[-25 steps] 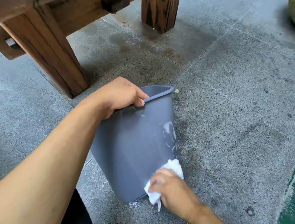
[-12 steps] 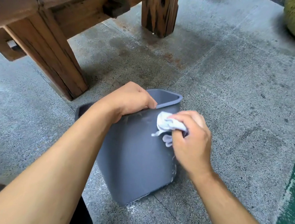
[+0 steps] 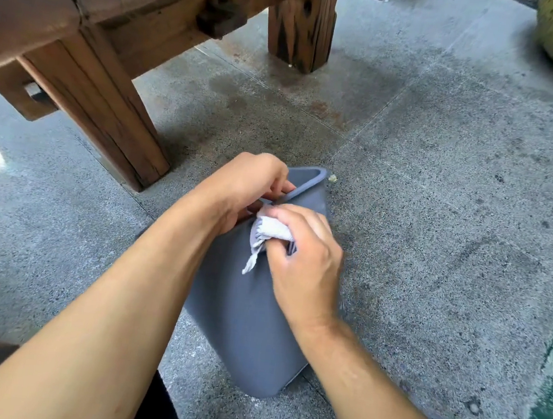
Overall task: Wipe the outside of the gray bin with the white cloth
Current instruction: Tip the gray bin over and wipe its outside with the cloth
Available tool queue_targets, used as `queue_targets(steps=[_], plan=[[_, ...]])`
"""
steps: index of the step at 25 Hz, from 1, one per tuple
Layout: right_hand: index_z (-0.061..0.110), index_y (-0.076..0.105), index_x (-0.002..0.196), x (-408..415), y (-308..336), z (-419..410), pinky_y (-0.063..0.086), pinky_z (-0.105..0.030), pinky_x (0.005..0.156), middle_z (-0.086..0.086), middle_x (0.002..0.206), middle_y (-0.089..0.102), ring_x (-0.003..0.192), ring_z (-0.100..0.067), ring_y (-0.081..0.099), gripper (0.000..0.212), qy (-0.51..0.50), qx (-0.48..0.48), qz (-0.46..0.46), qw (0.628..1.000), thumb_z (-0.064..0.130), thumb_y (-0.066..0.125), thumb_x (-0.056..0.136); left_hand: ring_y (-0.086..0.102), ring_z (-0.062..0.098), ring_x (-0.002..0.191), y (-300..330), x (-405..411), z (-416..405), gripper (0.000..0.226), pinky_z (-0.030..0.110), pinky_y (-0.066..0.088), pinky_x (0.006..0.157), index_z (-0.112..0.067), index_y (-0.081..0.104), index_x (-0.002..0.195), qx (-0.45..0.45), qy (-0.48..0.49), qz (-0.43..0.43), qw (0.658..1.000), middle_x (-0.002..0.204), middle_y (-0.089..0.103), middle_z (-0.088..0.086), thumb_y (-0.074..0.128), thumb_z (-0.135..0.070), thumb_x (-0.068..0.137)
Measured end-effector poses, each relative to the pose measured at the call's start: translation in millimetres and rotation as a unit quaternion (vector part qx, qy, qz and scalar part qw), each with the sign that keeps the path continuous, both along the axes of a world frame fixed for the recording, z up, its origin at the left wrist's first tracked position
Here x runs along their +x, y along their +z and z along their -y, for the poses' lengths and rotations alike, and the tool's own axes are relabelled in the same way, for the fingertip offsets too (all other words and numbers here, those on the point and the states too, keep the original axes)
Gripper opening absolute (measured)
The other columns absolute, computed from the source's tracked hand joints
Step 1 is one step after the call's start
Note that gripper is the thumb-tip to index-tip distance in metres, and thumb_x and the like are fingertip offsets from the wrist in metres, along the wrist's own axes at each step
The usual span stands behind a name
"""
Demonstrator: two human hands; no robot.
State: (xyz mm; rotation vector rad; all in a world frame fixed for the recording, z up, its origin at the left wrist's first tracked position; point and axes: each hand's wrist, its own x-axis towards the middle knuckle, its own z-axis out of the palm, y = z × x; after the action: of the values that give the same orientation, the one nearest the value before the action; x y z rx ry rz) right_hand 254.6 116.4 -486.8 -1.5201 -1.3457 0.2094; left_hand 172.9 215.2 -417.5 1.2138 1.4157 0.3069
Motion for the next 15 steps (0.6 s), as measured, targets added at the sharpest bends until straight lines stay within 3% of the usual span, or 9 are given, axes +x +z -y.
queue_targets(steps=[2, 4, 6, 8, 11, 15], plan=[[0.011, 0.079, 0.096, -4.9, 0.5, 0.9, 0.049, -0.026, 0.095, -0.001, 0.102, 0.075, 0.098, -0.022, 0.067, 0.033, 0.037, 0.016, 0.014, 0.999, -0.009, 0.072, 0.070, 0.057, 0.027, 0.072, -3.3, -2.2, -1.3, 0.045, 0.040, 0.039, 0.069, -0.001, 0.082, 0.086, 0.006, 0.015, 0.000, 1.000, 0.077, 0.079, 0.014, 0.059, -0.014, 0.050], [0.008, 0.079, 0.093, -8.7, -0.7, 4.0, 0.047, -0.022, 0.096, -0.004, 0.099, 0.075, 0.096, -0.024, 0.067, 0.030, 0.088, 0.032, 0.039, 0.995, -0.011, 0.074, 0.070, 0.063, 0.024, 0.070, -4.7, -0.6, -3.2, 0.030, 0.036, 0.049, 0.068, -0.005, 0.083, 0.085, 0.042, 0.009, -0.034, 0.999, 0.086, 0.081, 0.016, 0.069, -0.012, 0.060], [0.005, 0.078, 0.091, -13.0, -4.2, 8.6, 0.050, -0.031, 0.093, -0.008, 0.098, 0.074, 0.096, -0.029, 0.066, 0.028, 0.182, 0.039, 0.072, 0.980, -0.012, 0.070, 0.070, 0.068, 0.023, 0.073, -6.3, 0.1, -3.2, 0.021, 0.039, 0.061, 0.079, -0.011, 0.083, 0.083, 0.069, -0.013, -0.046, 0.997, 0.086, 0.081, 0.013, 0.073, -0.007, 0.064], [0.010, 0.077, 0.087, -16.8, -12.3, 16.3, 0.049, -0.039, 0.091, -0.008, 0.097, 0.072, 0.098, -0.031, 0.063, 0.025, 0.288, 0.016, 0.114, 0.951, -0.006, 0.062, 0.075, 0.069, 0.025, 0.078, -7.6, 0.4, -5.1, 0.021, 0.047, 0.060, 0.090, -0.015, 0.082, 0.082, 0.086, -0.022, -0.060, 0.994, 0.089, 0.081, 0.014, 0.076, -0.009, 0.063], [0.019, 0.073, 0.083, -6.8, -36.6, 37.2, 0.049, -0.042, 0.088, -0.002, 0.094, 0.069, 0.097, -0.026, 0.062, 0.018, 0.382, -0.096, 0.167, 0.904, 0.009, 0.058, 0.084, 0.066, 0.023, 0.081, -6.9, -1.4, -7.0, 0.018, 0.038, 0.058, 0.090, -0.021, 0.082, 0.080, 0.099, -0.063, -0.074, 0.990, 0.089, 0.080, 0.010, 0.079, -0.007, 0.070], [0.021, 0.071, 0.095, 31.0, -83.5, 82.6, 0.052, -0.038, 0.083, -0.002, 0.096, 0.067, 0.094, -0.024, 0.060, 0.018, 0.363, -0.270, 0.272, 0.849, 0.007, 0.061, 0.087, 0.074, 0.027, 0.100, -1.6, 0.1, -4.3, 0.026, 0.037, 0.052, 0.103, -0.027, 0.080, 0.080, 0.107, -0.102, -0.078, 0.986, 0.092, 0.082, 0.007, 0.074, -0.019, 0.057]])
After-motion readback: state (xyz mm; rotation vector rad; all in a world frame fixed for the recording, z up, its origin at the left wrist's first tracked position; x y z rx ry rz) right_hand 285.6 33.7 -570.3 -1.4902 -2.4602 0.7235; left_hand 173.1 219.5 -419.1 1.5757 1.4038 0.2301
